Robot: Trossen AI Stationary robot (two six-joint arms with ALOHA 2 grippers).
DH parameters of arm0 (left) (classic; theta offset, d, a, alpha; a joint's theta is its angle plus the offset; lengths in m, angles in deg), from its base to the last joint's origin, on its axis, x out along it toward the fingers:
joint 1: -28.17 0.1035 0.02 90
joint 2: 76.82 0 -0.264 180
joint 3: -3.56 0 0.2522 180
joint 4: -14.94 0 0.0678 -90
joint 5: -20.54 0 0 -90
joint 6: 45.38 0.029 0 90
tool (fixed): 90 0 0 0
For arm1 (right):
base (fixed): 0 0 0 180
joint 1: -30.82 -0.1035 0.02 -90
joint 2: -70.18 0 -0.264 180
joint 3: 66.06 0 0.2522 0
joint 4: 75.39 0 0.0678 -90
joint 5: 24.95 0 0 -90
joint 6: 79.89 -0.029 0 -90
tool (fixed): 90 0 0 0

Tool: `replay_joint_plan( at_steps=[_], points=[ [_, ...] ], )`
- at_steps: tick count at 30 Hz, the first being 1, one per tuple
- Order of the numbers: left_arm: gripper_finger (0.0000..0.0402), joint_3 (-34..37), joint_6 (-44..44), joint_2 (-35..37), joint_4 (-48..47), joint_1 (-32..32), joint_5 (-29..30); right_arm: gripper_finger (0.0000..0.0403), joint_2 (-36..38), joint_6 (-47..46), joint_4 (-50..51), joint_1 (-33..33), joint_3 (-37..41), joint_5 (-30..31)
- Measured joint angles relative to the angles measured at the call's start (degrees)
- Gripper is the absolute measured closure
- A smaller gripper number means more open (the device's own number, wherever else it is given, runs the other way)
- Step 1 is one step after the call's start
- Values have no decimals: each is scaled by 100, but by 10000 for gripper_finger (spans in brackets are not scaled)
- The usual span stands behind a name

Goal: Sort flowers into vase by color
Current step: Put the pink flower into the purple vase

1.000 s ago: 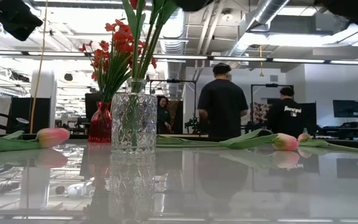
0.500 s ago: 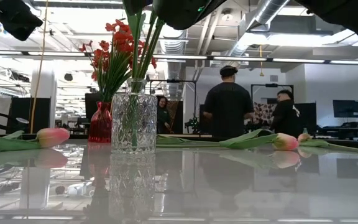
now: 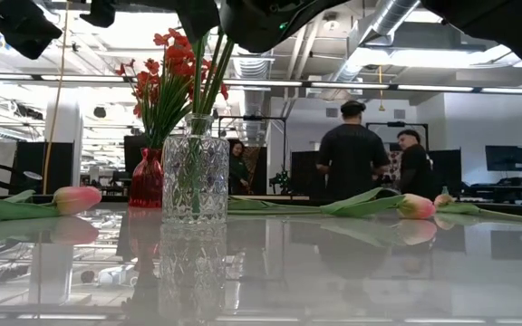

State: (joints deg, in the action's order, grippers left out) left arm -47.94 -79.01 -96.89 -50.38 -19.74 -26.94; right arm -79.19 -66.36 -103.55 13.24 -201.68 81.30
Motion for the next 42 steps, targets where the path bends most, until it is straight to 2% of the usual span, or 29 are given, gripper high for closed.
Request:
replay_joint_plan(
  at_steps=[7, 17, 28, 42],
  points=[
    [260, 0, 0, 0, 0, -2, -9, 379, 0, -123, 249, 13, 0, -148],
    [260, 0, 0, 0, -2, 0, -72, 319, 1, -147, 350, 36, 0, -140],
    [260, 0, 20, 0, -2, -1, -72, 254, 14, -903, 877, 142, 0, -138],
    [260, 0, 24, 0, -4, -2, -136, 173, 73, -1222, 3541, 135, -1070, -135]
  ],
)
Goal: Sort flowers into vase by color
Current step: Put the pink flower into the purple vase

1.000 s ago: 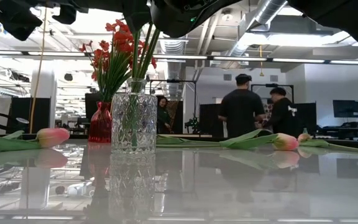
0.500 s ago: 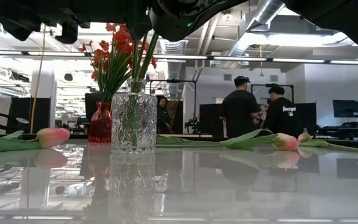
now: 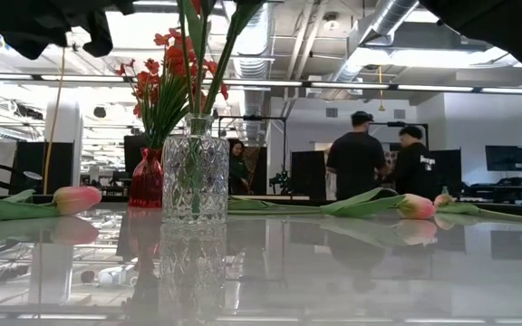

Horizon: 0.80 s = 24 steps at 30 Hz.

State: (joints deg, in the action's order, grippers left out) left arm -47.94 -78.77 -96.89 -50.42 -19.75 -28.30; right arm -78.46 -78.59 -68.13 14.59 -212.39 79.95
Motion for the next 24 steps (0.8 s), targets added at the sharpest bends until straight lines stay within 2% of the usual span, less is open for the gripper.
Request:
replay_joint_plan(
  at_steps=[6, 18, 24],
  points=[
    [260, 0, 0, -2, 0, 0, -89, 144, 0, -88, 698, -20, -182, 0],
    [260, 0, 21, 0, -2, 0, -142, 142, 128, -101, 1537, -100, -243, -320],
    [260, 0, 20, -1, -1, 0, -194, 142, 278, -388, 2083, -191, -243, -518]
  ],
)
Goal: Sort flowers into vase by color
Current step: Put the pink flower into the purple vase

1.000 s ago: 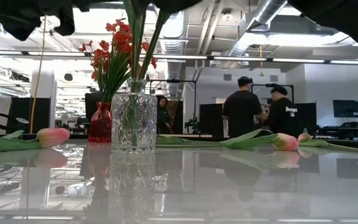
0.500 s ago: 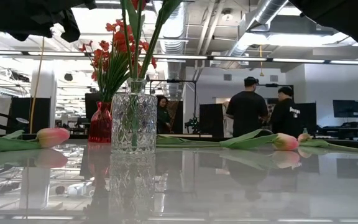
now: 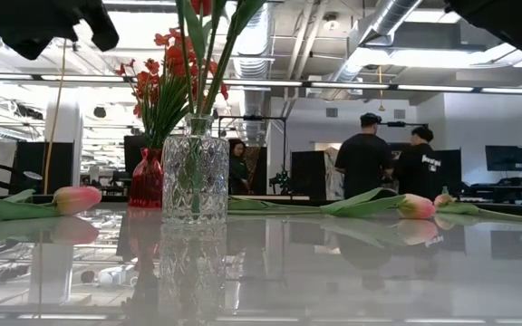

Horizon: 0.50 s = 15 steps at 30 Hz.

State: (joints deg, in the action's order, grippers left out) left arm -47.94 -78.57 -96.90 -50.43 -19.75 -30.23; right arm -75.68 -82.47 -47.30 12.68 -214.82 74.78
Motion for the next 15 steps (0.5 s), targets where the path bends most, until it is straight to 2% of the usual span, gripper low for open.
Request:
replay_joint_plan(
  at_steps=[8, 15],
  points=[
    [260, 0, 0, -1, -1, 1, 0, 142, 54, -373, 326, -181, 2, -446],
    [260, 0, -7, -1, -1, 2, -52, 142, 54, -1106, 870, -211, 2, -1326]
  ],
)
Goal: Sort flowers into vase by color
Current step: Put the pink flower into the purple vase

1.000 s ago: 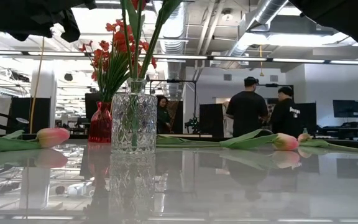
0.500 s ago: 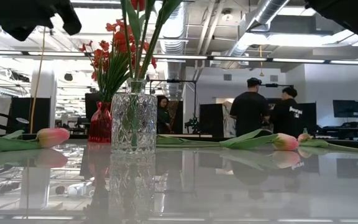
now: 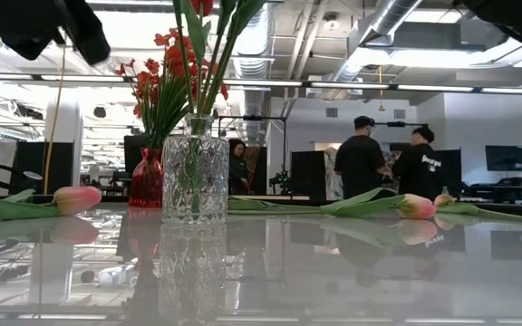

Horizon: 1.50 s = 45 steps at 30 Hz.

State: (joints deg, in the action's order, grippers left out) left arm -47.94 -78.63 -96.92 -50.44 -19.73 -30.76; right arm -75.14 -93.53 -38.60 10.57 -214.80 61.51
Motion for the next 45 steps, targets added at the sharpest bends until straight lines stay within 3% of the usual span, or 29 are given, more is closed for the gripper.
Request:
replay_joint_plan(
  at_steps=[7, 13, 17, 26, 34, 37, 41, 45],
  points=[
    [260, 0, -15, 0, 0, -2, 0, 142, 0, -731, 674, -24, 0, -1063],
    [260, 0, -2, 0, 0, -2, -101, 143, 95, -899, 1150, -298, 4, -1125],
    [260, 0, 34, 0, -5, -2, -101, 143, 251, -969, 1380, -508, 26, -759],
    [260, 0, 88, 2, -13, 0, -96, 153, 541, -1663, 3109, -1089, 31, 520],
    [260, 0, 92, 2, -13, 0, -92, 189, 810, -2457, 4852, -1685, 33, 2242],
    [260, 0, 94, 2, -12, 0, -90, 199, 953, -2723, 5384, -1738, 131, 2608],
    [260, 0, 86, 2, -13, 0, -86, 206, 1518, -2877, 5656, -1718, 1075, 2877],
    [260, 0, 66, 0, -13, -1, -43, 207, 2733, -3212, 5084, -1659, 3072, 3037]
  ],
)
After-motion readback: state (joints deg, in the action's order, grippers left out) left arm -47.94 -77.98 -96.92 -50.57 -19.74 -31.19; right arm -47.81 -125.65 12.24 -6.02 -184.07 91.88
